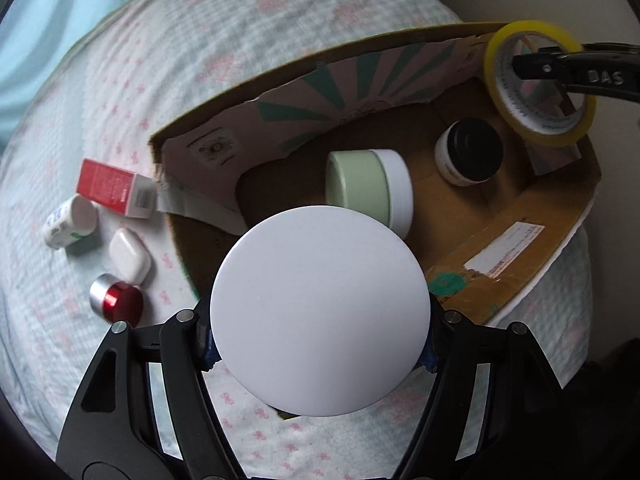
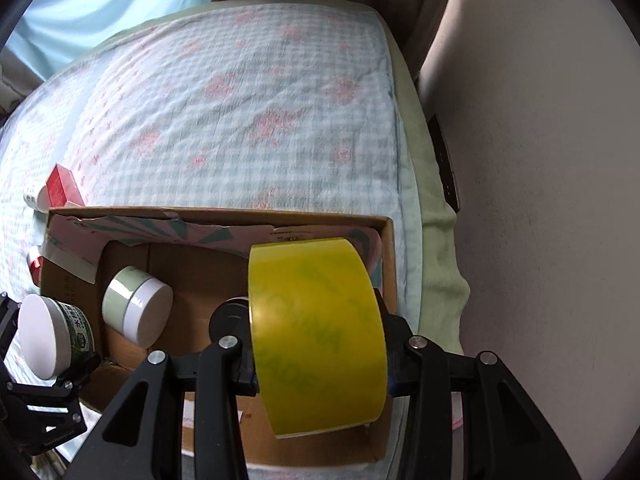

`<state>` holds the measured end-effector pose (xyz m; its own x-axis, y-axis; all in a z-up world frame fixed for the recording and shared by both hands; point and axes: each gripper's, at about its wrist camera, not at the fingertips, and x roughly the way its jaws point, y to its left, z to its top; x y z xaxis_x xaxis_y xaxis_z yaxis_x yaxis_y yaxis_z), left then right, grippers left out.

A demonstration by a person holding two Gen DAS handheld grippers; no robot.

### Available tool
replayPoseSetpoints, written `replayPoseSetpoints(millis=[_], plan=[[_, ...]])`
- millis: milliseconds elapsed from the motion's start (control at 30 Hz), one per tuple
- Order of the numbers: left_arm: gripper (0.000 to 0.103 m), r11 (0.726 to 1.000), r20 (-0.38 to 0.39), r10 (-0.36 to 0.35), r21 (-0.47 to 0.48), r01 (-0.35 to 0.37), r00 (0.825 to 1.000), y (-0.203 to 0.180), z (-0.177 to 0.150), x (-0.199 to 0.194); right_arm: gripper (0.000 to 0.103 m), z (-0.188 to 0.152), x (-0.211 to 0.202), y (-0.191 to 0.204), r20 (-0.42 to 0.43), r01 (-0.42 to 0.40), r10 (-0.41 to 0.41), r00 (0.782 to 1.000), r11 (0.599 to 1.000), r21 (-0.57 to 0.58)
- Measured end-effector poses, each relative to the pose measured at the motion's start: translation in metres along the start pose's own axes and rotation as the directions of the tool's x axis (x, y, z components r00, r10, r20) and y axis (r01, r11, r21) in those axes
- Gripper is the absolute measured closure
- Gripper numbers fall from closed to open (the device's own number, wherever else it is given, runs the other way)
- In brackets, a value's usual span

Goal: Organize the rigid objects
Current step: 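Carry the white-lidded jar and yellow tape roll over the cardboard box with both tools, then open both tools to release the jar and tape roll into the box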

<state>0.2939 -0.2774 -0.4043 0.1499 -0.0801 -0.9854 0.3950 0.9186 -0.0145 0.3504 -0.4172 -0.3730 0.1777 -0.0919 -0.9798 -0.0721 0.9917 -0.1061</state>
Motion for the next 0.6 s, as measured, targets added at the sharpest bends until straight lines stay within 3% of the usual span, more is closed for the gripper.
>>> replayPoseSetpoints(millis=[33, 67, 100, 133, 167, 300, 600], plan=[[0.029, 1.000, 0.009, 0.001, 0.005, -0.002, 1.000, -0.001, 0.001, -0.001, 0.063, 0.001, 0.003, 0.002, -0.007, 0.016, -0.017, 1.000, 1.000, -0.019], [0.011, 1.000, 0.023, 0.005, 0.012, -0.005, 1.000, -0.003, 0.002, -0.004, 0.053, 0.002, 0.005, 0.004, -0.003, 0.038, -0.038, 0.999, 0.999, -0.038], [0.000, 1.000, 0.038, 0.000, 0.020, -0.001, 0.999, -0.004, 0.004, -0.007, 0.043, 0.002, 0.004, 0.003, 0.005, 0.047, -0.047, 0.999, 0.998, -0.049], [0.000, 1.000, 0.059, -0.010, 0.025, 0.008, 0.998, -0.006, 0.004, -0.011, 0.015, 0.002, 0.003, 0.002, 0.006, 0.043, -0.043, 0.999, 0.998, -0.049], [0.000, 0.999, 0.071, -0.018, 0.033, 0.016, 0.997, -0.006, 0.004, -0.016, 0.000, 0.002, 0.002, -0.001, -0.002, 0.031, -0.032, 1.000, 0.999, -0.038], [0.000, 0.999, 0.071, -0.010, 0.036, 0.008, 0.997, -0.005, 0.000, -0.023, 0.000, -0.003, -0.007, -0.014, 0.020, -0.062, 0.061, 0.998, 0.997, 0.052], [0.000, 1.000, 0.068, -0.007, -0.007, 0.007, 0.998, 0.002, -0.006, -0.036, 0.000, -0.014, -0.019, -0.011, 0.036, -0.075, 0.072, 0.997, 0.994, 0.074]])
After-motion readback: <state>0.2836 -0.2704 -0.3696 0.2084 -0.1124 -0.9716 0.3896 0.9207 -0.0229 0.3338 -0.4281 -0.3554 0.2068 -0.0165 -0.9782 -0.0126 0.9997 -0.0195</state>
